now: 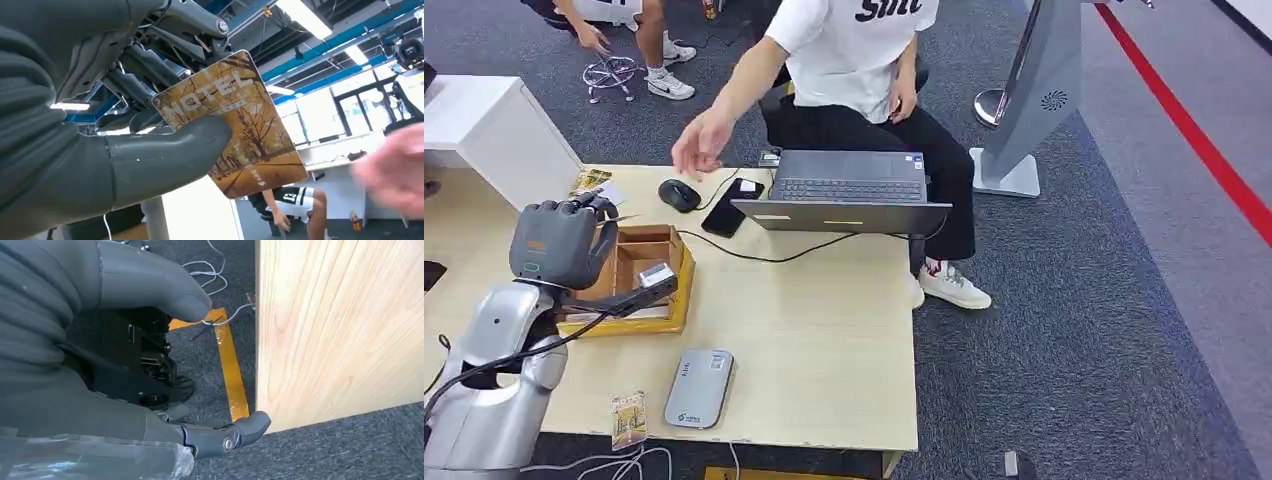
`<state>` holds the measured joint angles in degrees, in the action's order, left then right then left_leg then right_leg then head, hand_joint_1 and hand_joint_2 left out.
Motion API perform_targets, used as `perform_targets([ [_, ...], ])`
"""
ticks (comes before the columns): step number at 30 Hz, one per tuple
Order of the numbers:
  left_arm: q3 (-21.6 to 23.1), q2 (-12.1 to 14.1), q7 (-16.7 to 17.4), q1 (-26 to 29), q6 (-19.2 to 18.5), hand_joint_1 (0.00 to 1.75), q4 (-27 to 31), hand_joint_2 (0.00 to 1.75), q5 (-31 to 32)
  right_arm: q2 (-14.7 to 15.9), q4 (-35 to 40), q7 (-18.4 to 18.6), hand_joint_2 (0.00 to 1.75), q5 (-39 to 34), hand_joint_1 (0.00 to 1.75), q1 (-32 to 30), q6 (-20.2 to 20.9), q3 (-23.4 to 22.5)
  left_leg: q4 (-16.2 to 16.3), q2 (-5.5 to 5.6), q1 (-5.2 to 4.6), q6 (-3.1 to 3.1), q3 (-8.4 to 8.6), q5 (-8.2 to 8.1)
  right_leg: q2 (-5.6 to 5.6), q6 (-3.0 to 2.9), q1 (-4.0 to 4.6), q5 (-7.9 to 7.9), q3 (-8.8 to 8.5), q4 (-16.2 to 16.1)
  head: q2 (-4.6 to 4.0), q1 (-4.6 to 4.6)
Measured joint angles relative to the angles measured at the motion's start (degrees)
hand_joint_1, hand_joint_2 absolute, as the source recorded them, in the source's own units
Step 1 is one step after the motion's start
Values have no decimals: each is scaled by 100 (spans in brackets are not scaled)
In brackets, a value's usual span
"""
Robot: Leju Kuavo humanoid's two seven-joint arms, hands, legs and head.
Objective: Pass the card to the sensor for recognition and then transmit it.
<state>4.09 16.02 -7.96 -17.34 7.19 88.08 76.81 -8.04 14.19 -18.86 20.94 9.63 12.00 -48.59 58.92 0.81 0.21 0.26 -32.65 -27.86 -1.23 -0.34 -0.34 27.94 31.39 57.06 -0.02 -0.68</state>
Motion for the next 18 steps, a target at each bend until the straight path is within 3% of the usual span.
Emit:
perform_targets([
  [10,0,-28,2,-24,-7,175,28,175,0,-2,0,15,175,2,0,0,0,0,0,0,0,0,0,0,0,0,0,0,0,0,0,-2],
  [18,0,-184,168,-427,-219,175,-90,175,66,-48,2,83,175,48,0,36,-7,44,0,1,0,0,0,1,1,0,0,-1,-1,0,0,0],
])
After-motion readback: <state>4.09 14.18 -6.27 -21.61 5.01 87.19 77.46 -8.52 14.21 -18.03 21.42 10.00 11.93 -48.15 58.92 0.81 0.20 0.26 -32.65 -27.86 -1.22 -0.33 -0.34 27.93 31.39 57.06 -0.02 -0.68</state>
